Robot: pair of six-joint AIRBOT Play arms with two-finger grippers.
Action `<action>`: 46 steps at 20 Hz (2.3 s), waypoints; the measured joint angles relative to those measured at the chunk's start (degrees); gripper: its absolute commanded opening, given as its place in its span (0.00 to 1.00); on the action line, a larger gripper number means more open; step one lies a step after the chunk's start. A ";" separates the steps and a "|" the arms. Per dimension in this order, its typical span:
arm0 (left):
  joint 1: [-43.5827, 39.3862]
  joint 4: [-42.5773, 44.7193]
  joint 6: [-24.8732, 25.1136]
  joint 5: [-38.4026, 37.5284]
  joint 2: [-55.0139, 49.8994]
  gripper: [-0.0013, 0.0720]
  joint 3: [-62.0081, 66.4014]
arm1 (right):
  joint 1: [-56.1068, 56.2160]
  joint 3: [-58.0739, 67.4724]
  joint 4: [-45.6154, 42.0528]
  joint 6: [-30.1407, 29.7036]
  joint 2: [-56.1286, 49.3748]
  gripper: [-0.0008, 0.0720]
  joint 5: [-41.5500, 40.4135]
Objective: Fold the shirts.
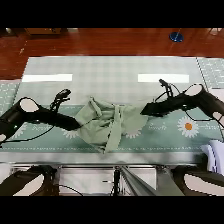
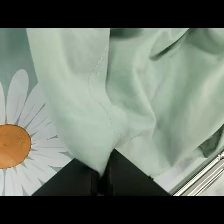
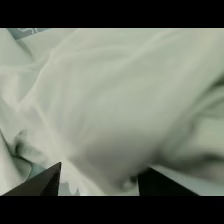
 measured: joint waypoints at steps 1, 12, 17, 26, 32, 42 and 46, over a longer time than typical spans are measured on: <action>0.00 -0.13 -0.09 -0.02 0.00 0.06 0.11 | 1.25 0.00 -0.02 0.61 -1.05 0.29 -1.53; 9.09 -4.96 -0.17 -3.30 4.48 0.05 12.90 | -1.73 8.90 2.89 2.34 13.97 0.06 -0.57; 21.86 -12.13 -5.84 -4.70 9.70 0.05 32.59 | -9.40 22.36 4.13 5.57 27.06 0.06 -0.61; 27.41 -24.94 -12.68 -12.11 14.25 0.05 57.90 | -12.70 36.48 11.54 13.60 35.08 0.06 -0.66; 27.63 -26.25 -21.81 -27.41 19.91 0.05 59.21 | -12.81 37.75 10.38 22.88 38.16 0.05 18.69; 27.69 -20.28 -32.79 -36.52 41.20 0.05 16.26 | -7.39 22.12 -9.42 29.09 44.24 0.05 37.20; 27.69 -19.89 -30.82 -27.10 44.17 0.05 -6.93 | -0.35 4.39 -11.28 28.48 40.54 0.06 20.74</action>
